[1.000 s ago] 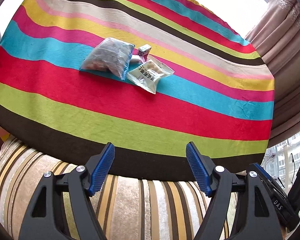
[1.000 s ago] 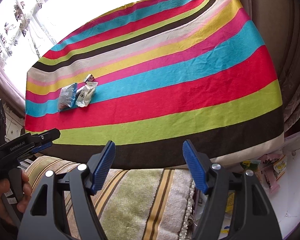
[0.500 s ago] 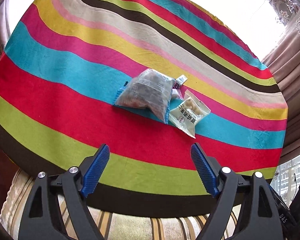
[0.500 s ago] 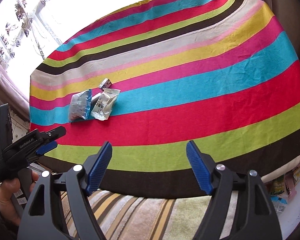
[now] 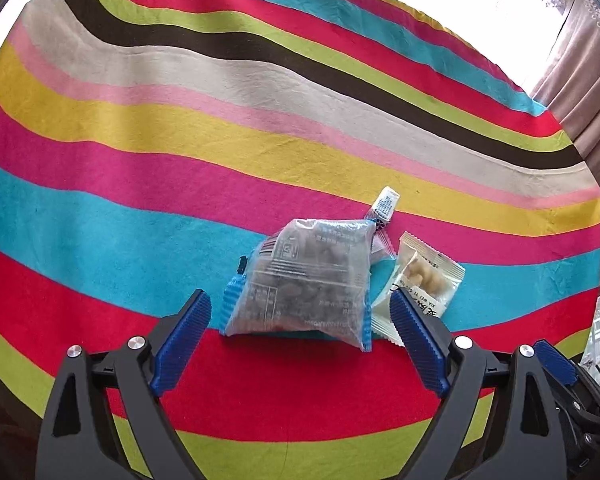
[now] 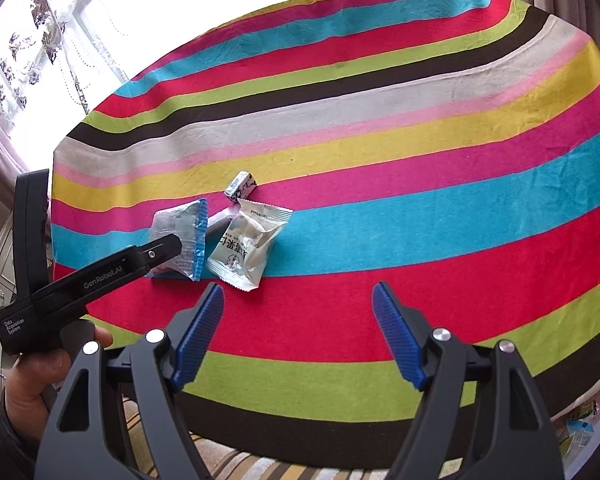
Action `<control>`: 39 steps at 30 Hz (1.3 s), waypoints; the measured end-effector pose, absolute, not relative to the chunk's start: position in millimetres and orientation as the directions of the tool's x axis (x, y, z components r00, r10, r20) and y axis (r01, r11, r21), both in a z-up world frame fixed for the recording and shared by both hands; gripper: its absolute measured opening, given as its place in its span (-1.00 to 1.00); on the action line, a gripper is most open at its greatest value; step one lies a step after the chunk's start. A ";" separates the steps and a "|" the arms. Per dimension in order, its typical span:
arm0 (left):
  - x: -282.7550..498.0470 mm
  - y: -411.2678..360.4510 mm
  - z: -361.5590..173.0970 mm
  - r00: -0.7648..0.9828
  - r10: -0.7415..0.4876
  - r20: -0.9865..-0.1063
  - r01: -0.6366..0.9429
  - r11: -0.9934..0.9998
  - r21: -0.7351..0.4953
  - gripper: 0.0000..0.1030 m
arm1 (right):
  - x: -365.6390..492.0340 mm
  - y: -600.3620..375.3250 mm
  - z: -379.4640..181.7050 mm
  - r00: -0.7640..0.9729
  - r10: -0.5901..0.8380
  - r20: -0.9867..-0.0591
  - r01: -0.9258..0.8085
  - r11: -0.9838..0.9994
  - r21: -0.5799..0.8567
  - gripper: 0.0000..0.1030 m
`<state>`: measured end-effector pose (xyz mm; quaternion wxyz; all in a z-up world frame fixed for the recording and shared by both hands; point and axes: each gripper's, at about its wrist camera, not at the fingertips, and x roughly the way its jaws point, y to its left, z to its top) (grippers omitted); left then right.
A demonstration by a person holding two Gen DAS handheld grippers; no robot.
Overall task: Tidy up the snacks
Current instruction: 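Grasp the clear blue-edged bag with left tool while right tool grasps the white peanut packet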
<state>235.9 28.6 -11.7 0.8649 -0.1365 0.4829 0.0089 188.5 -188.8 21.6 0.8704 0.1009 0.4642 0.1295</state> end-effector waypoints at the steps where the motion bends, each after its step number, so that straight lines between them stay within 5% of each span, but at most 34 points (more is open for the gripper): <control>1: 239.1 28.7 -13.6 0.528 -0.105 -0.843 -0.148 0.966 -0.213 0.71 | 191.5 -186.0 20.7 0.535 0.318 -0.783 -0.132 0.947 0.294 0.49; 6: 246.1 29.8 -24.4 0.495 -0.110 -0.862 -0.128 0.972 -0.198 0.69 | 205.0 -172.6 15.9 0.535 0.311 -0.785 -0.130 0.949 0.287 0.50; 16: 235.4 25.3 -21.7 0.519 -0.121 -0.846 -0.078 0.979 -0.188 0.14 | 230.8 -145.0 -3.3 0.505 0.290 -0.813 -0.123 0.957 0.265 0.50; 34: 191.0 63.4 -13.4 0.567 -0.164 -0.807 -0.184 0.930 -0.318 -0.22 | 261.4 -102.4 -24.3 0.494 0.178 -0.851 -0.137 0.982 0.127 0.49; 39: 183.9 65.0 -10.1 0.576 -0.171 -0.799 -0.188 0.924 -0.334 -0.30 | 253.8 -94.2 -26.4 0.514 0.097 -0.852 -0.182 0.983 0.002 0.22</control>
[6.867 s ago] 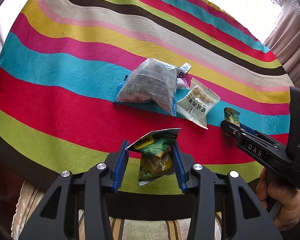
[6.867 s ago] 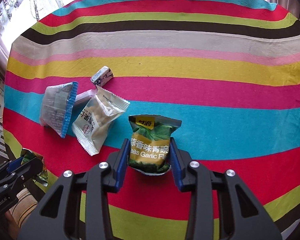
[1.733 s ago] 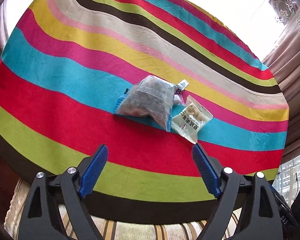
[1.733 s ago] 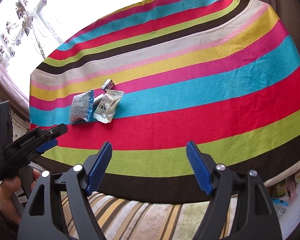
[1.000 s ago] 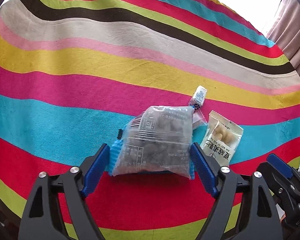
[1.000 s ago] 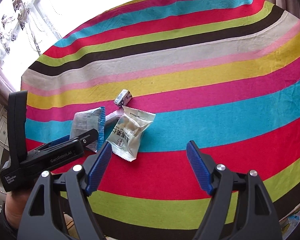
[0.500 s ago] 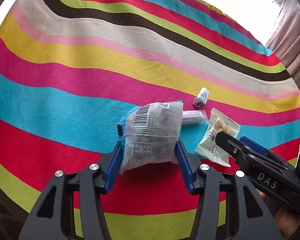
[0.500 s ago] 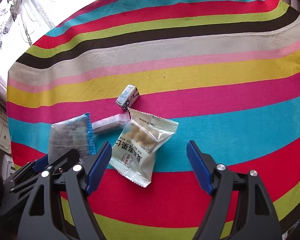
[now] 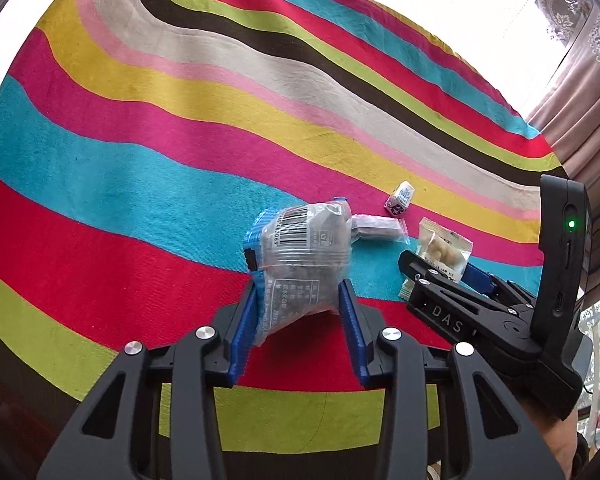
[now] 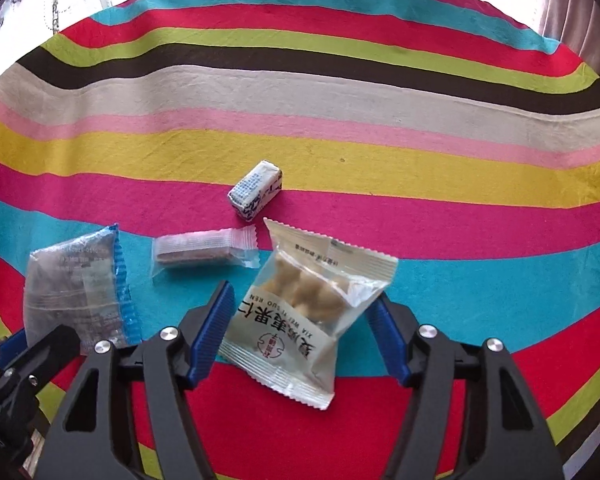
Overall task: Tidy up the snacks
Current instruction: 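Grasp the clear blue-edged bag with left tool while right tool grasps the white peanut packet, then carry both held bags toward the white box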
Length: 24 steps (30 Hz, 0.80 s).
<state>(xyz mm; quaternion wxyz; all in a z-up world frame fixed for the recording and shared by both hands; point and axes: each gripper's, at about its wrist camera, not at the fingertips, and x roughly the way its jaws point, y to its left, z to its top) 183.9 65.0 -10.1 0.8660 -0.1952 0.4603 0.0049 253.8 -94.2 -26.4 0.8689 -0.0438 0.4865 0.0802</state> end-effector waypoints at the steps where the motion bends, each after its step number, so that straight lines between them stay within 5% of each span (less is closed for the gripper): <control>1: 183.0 64.9 -9.3 0.578 -0.172 -0.798 -0.188 0.923 -0.336 -0.32 | 252.9 -94.4 -25.8 0.514 0.101 -0.852 -0.189 0.982 0.002 0.13; 2: 182.4 64.4 -8.5 0.580 -0.176 -0.796 -0.187 0.922 -0.340 -0.34 | 251.3 -94.4 -24.9 0.514 0.106 -0.851 -0.200 0.980 0.001 -0.04; 8: 177.1 63.8 -5.4 0.584 -0.198 -0.787 -0.183 0.913 -0.366 -0.44 | 232.7 -109.2 -22.1 0.500 0.174 -0.848 -0.237 0.970 0.059 -0.24; 24: 152.1 42.8 -0.7 0.575 -0.267 -0.773 -0.149 0.896 -0.419 -0.76 | 174.6 -164.5 13.2 0.513 0.293 -0.807 -0.222 0.953 0.206 -0.26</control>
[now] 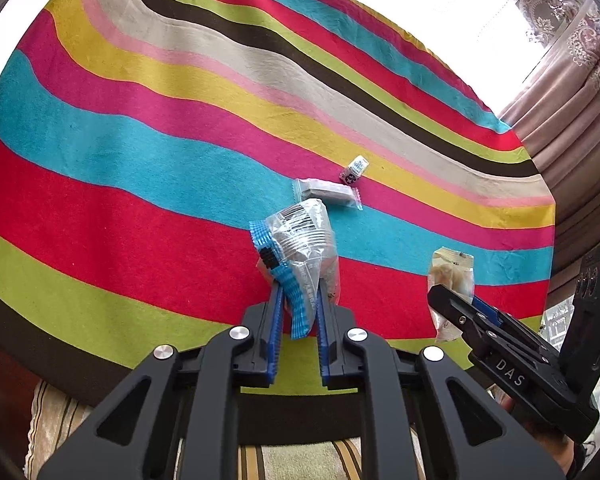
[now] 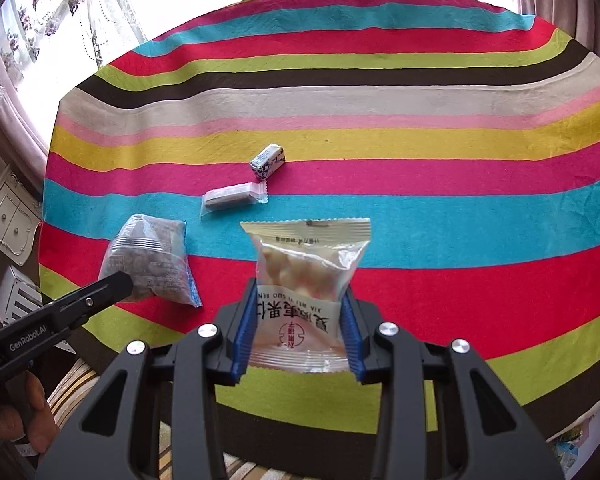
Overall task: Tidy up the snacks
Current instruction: 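Carry both held bags toward the white box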
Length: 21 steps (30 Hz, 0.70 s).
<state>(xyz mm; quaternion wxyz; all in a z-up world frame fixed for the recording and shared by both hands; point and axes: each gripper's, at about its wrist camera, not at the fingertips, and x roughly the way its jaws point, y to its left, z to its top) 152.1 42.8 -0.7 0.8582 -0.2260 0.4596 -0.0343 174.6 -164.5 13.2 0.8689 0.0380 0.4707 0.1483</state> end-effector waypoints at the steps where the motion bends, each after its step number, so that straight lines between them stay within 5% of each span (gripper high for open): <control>1: 149.7 40.5 0.7 0.575 -0.271 -0.772 -0.145 0.895 -0.423 -0.77 | 169.5 -167.2 16.0 0.514 0.296 -0.805 -0.221 0.953 0.210 -0.26; 21: 115.6 -87.4 29.8 0.500 -0.425 -0.755 0.088 0.892 -0.443 -0.77 | 101.8 -278.9 38.4 0.577 0.284 -0.766 -0.099 0.955 0.279 -0.26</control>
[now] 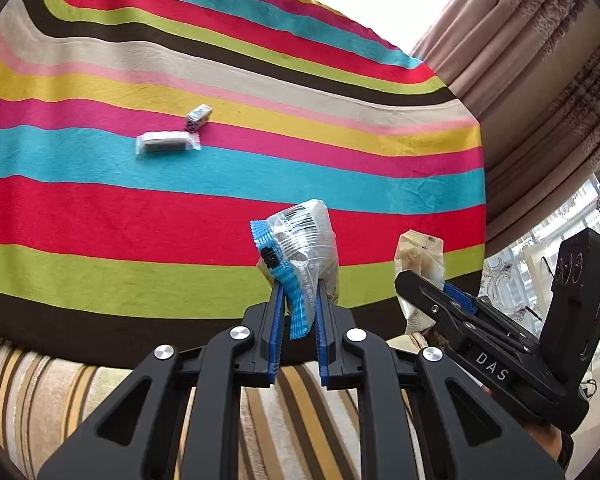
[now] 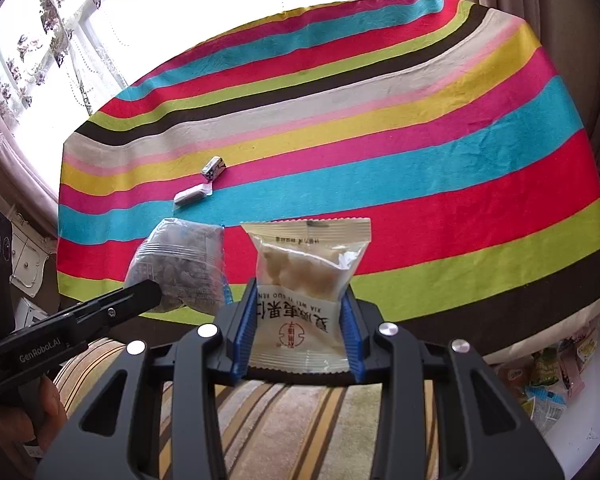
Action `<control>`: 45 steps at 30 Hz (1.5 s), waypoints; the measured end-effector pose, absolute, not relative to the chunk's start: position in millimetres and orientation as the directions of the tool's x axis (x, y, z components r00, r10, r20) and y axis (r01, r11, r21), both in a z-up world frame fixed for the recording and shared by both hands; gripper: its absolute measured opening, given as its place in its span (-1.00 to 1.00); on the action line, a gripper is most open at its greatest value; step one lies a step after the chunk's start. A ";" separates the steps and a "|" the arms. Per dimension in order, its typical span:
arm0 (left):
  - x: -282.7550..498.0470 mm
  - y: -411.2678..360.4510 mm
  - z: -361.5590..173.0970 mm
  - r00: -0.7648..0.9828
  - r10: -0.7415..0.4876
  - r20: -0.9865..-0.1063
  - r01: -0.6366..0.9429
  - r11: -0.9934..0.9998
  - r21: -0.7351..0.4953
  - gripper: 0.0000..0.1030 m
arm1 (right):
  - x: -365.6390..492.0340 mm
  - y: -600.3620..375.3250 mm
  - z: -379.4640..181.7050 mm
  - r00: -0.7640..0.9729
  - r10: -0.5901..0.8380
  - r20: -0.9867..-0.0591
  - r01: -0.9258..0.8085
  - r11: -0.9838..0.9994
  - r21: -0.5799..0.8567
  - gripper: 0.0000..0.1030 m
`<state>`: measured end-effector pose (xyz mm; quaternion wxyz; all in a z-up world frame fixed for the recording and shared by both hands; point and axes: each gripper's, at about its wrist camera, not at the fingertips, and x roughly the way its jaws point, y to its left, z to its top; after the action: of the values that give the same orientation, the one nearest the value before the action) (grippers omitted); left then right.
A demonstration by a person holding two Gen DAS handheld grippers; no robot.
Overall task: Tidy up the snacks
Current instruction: 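Carry both held bags toward the white box, then open both tools over the white box to release the bags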
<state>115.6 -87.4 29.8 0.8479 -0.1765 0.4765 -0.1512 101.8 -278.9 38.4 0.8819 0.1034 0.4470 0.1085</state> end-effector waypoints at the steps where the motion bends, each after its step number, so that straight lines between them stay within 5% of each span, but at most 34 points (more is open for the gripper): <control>1: 114.4 -96.0 30.2 0.490 -0.436 -0.755 0.104 0.889 -0.446 -0.77 | 98.0 -286.6 38.6 0.582 0.278 -0.764 -0.086 0.955 0.282 -0.26; 22: 78.6 -259.3 34.2 0.311 -0.548 -0.777 0.382 0.820 -0.426 -0.77 | 25.5 -439.1 22.8 0.631 0.151 -0.761 0.137 0.944 0.301 -0.26; 45: 56.6 -301.5 18.0 0.194 -0.584 -0.788 0.460 0.764 -0.452 -0.74 | -5.3 -491.1 10.0 0.616 0.026 -0.787 0.267 0.934 0.239 -0.22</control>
<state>56.6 -301.5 18.0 0.7705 -0.0575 0.5369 -0.3388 -5.3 -491.1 10.0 0.8828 0.1690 0.4329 -0.0683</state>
